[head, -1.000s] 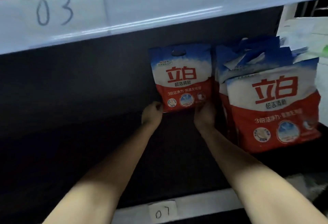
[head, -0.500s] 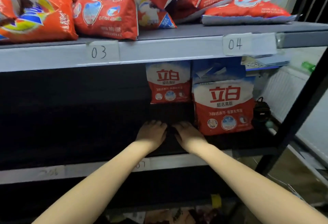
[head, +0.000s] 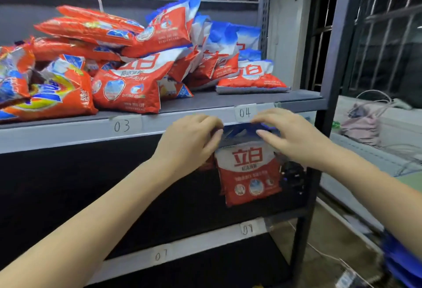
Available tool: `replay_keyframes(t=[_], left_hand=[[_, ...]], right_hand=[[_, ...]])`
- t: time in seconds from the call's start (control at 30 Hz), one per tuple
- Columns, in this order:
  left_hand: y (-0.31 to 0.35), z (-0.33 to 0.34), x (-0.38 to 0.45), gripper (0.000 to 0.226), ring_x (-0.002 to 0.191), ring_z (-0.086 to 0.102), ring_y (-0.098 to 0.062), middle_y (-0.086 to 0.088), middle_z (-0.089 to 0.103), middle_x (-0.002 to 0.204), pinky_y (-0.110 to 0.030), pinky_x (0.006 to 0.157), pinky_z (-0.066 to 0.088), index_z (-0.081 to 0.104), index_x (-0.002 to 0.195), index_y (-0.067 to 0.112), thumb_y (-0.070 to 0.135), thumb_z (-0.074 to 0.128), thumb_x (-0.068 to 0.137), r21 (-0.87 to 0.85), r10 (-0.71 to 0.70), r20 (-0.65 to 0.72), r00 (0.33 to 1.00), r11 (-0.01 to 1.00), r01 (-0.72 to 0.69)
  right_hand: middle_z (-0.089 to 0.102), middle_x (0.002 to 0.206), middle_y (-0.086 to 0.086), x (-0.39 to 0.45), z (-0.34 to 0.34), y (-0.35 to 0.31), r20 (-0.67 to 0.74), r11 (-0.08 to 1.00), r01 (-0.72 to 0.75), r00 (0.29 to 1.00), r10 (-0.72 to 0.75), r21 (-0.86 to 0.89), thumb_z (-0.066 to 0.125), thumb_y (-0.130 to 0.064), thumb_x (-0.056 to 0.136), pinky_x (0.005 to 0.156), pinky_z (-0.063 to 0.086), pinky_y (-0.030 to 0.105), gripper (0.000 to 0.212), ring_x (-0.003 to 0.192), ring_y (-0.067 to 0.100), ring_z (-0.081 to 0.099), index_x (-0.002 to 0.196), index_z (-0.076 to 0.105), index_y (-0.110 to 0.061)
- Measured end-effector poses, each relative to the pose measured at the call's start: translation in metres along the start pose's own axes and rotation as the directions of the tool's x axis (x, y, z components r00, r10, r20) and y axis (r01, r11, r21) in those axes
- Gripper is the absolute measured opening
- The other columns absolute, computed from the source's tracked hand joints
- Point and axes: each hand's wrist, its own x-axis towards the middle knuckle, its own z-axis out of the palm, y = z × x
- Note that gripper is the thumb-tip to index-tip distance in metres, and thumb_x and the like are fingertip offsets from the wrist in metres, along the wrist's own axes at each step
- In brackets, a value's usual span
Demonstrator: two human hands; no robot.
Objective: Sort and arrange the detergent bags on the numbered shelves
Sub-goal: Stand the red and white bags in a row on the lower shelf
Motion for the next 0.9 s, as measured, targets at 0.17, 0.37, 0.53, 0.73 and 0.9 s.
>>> replay_keyframes(t=[0.17, 0.37, 0.53, 0.73, 0.9], left_hand=[[-0.011, 0.016, 0.076, 0.028, 0.109, 0.055, -0.02, 0.0, 0.062, 0.115, -0.036, 0.088, 0.045, 0.061, 0.115, 0.018, 0.032, 0.044, 0.097, -0.023, -0.162, 0.035, 0.986, 0.986, 0.163], [-0.049, 0.059, 0.172, 0.039, 0.111, 0.056, -0.034, -0.016, 0.062, 0.12, -0.036, 0.09, 0.043, 0.063, 0.115, 0.008, 0.035, 0.042, 0.096, 0.124, -0.414, 0.221, 0.883, 0.91, 0.396], [-0.058, 0.084, 0.214, 0.048, 0.121, 0.049, -0.035, -0.023, 0.05, 0.135, -0.032, 0.096, 0.038, 0.05, 0.13, -0.004, 0.031, 0.04, 0.099, 0.15, -0.6, 0.404, 0.69, 0.788, 0.597], [-0.058, 0.094, 0.232, 0.063, 0.111, 0.05, -0.033, -0.019, 0.045, 0.139, -0.032, 0.085, 0.037, 0.036, 0.14, -0.002, 0.043, 0.044, 0.097, -0.029, -0.655, 0.448, 0.609, 0.67, 0.742], [-0.061, 0.09, 0.225, 0.063, 0.106, 0.049, -0.03, -0.018, 0.047, 0.136, -0.027, 0.08, 0.031, 0.044, 0.135, -0.001, 0.047, 0.048, 0.095, -0.095, -0.692, 0.405, 0.598, 0.619, 0.78]], right_hand=[[0.06, 0.115, 0.003, 0.049, -0.026, 0.054, -0.074, 0.986, -0.166, 0.984, 0.165, -0.008, 0.05, -0.023, 0.095, 0.085, 0.037, 0.024, 0.027, 0.107, 0.017, 0.055, 0.116, 0.064, -0.014], [0.059, 0.103, 0.023, 0.121, -0.031, 0.122, -0.034, 0.885, -0.429, 0.902, 0.43, -0.179, 0.04, -0.031, 0.099, 0.071, 0.034, 0.031, 0.04, 0.097, 0.034, 0.054, 0.093, 0.063, 0.001], [0.051, 0.132, 0.022, 0.164, -0.02, 0.145, 0.131, 0.831, -0.541, 0.822, 0.555, -0.127, 0.027, -0.044, 0.101, 0.089, 0.037, 0.032, 0.058, 0.121, 0.033, 0.048, 0.126, 0.052, 0.002], [0.054, 0.133, 0.013, 0.187, -0.007, 0.171, 0.148, 0.77, -0.598, 0.802, 0.579, 0.225, 0.052, -0.039, 0.094, 0.088, 0.039, 0.029, 0.047, 0.109, 0.025, 0.054, 0.129, 0.053, -0.008], [0.06, 0.109, 0.005, 0.187, -0.016, 0.172, 0.162, 0.665, -0.539, 0.824, 0.543, 0.516, 0.062, -0.019, 0.09, 0.061, 0.04, 0.022, 0.031, 0.084, 0.016, 0.054, 0.118, 0.055, -0.011]])
